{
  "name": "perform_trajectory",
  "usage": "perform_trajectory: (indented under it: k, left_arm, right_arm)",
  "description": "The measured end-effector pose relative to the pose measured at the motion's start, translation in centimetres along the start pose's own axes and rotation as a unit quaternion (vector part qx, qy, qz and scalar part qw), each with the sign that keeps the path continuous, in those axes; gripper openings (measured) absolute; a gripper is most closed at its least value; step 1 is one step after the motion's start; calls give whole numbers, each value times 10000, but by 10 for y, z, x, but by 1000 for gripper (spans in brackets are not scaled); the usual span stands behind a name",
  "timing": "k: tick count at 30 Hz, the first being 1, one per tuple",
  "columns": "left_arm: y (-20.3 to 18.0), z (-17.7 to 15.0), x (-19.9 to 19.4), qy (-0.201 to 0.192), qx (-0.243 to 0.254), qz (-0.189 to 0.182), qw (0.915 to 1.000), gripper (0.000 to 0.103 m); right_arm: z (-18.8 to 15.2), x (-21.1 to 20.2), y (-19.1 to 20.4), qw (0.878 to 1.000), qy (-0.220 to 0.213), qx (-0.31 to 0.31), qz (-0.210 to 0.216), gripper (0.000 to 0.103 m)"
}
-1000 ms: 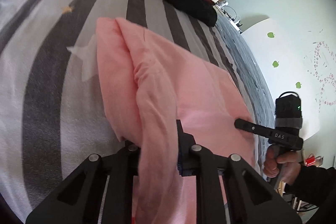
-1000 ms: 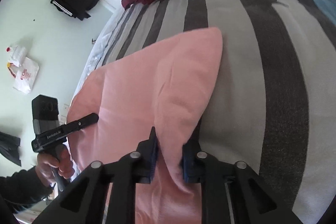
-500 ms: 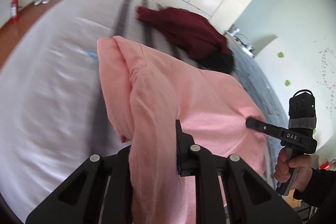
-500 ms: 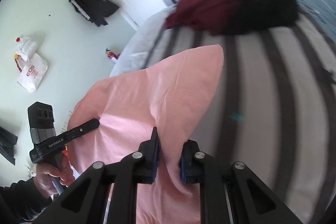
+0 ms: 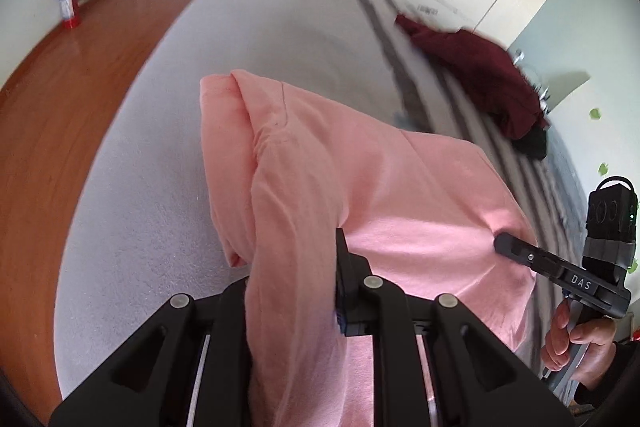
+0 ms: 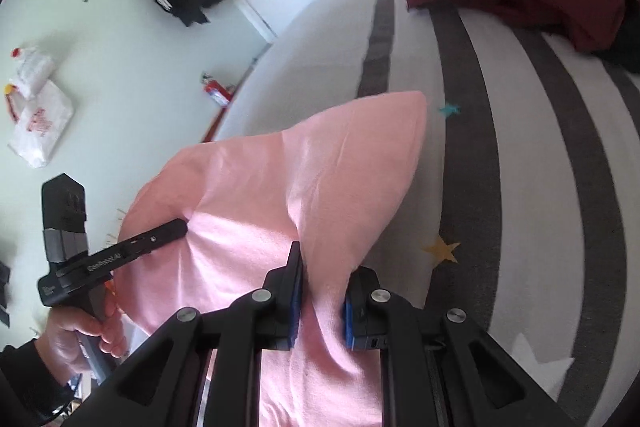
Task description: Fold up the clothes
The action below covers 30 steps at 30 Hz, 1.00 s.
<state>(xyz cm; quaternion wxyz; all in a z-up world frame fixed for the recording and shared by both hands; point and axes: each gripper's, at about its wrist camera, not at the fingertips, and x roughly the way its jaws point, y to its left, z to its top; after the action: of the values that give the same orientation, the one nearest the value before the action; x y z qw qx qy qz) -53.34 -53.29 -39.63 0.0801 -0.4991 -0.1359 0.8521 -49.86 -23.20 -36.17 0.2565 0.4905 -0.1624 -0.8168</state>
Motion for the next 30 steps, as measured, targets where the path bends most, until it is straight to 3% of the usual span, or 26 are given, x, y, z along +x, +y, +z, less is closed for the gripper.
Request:
perform_trajectory:
  k: [1, 2, 3, 4, 5, 8, 10, 13, 14, 16, 17, 18, 21, 23, 26, 30]
  left_arm:
    - [1, -2, 2, -19, -38, 56, 10000, 26]
    - [4, -6, 1, -119, -118, 156, 9997, 39]
    - [6, -9, -1, -167, -222, 348, 9990, 66]
    - [11, -11, -3, -179, -380, 586, 9974, 78]
    - [20, -14, -9, -247, -600, 583, 9962, 86]
    - [42, -21, -31, -494, -1128, 590, 9906, 88]
    - [50, -27, -49, -746, -1223, 887, 9857, 88]
    - [45, -32, -78, -1201, -1157, 1883, 9678, 87]
    - [33, -31, -83, -1362, -951, 1924, 9672, 84]
    - [5, -28, -90, -1667, -467, 1848, 9674, 58]
    - [-10, -24, -88, -1676, -203, 1828, 9685, 28]
    - [-29, -19, -82, -1615, 131, 1772, 9707, 9]
    - [-68, -6, -44, -1287, 567, 1521, 9783, 0]
    - [-65, -2, -23, -1143, 566, 1583, 9791, 0]
    - [-51, -3, 6, -884, 450, 1716, 9802, 0]
    - [-45, -13, 14, -1078, 543, 1705, 9779, 2]
  right_arm:
    - [-4, 2, -2, 10000, 12, 6, -90, 16]
    - [-9, 4, -5, 9998, 13, 0, -192, 19]
    - [-12, 4, -7, 9996, -5, 13, -294, 26]
    - [-16, 2, -12, 9994, -26, 68, -340, 39]
    - [-18, -3, -20, 9994, -66, 199, -287, 42]
    - [-22, -23, -42, 9991, -86, 398, -90, 47]
    - [-26, -40, -53, 9988, -202, 386, -211, 54]
    - [-19, -57, -67, 9949, -391, 451, -807, 55]
    - [-16, -63, -68, 9926, -481, 417, -1031, 55]
    - [-9, -73, -59, 9876, -716, 171, -1389, 56]
    - [-5, -74, -46, 9845, -849, -96, -1530, 56]
    - [-3, -73, -35, 9820, -922, -333, -1615, 55]
    - [6, -50, 9, 9762, -1036, -1008, -1618, 41]
    - [10, -27, 31, 9725, -1064, -1282, -1625, 33]
    - [15, 13, 37, 9702, -883, -1375, -1789, 29]
    - [7, 40, 19, 9696, -890, -1278, -1889, 27]
